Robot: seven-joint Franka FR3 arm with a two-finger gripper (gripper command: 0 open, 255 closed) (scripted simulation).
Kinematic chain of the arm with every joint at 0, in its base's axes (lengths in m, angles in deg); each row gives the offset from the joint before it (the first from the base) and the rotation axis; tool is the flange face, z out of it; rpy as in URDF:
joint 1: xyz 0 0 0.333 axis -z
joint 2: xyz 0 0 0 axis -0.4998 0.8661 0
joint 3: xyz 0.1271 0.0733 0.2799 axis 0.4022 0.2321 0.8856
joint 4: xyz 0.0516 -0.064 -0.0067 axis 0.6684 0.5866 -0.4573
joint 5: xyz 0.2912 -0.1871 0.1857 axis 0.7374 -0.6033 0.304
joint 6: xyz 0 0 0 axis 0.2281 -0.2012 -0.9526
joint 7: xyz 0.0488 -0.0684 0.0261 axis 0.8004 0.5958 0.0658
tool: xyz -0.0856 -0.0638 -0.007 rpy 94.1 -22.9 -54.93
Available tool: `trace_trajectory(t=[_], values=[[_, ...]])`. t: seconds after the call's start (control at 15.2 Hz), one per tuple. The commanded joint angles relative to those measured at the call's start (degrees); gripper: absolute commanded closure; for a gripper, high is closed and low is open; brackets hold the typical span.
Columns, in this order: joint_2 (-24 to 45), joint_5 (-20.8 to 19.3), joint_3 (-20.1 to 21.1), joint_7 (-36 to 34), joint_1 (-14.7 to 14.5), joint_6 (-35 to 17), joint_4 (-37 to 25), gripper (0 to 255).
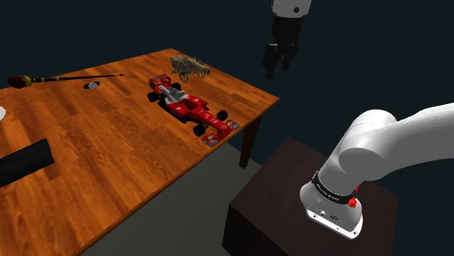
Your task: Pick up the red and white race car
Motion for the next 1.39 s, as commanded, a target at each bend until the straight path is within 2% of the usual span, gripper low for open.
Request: trace_trajectory(t=[0.0,0.66,1.32], values=[[0.0,0.0,0.0,0.0,0.0,0.0,0.0,0],[20.1,1.02,2.86,-3.93,-0.55,-14.34,-7.07,0],[41.49,-0.42,4.98,-7.94,-1.06,-22.35,-21.7,0]])
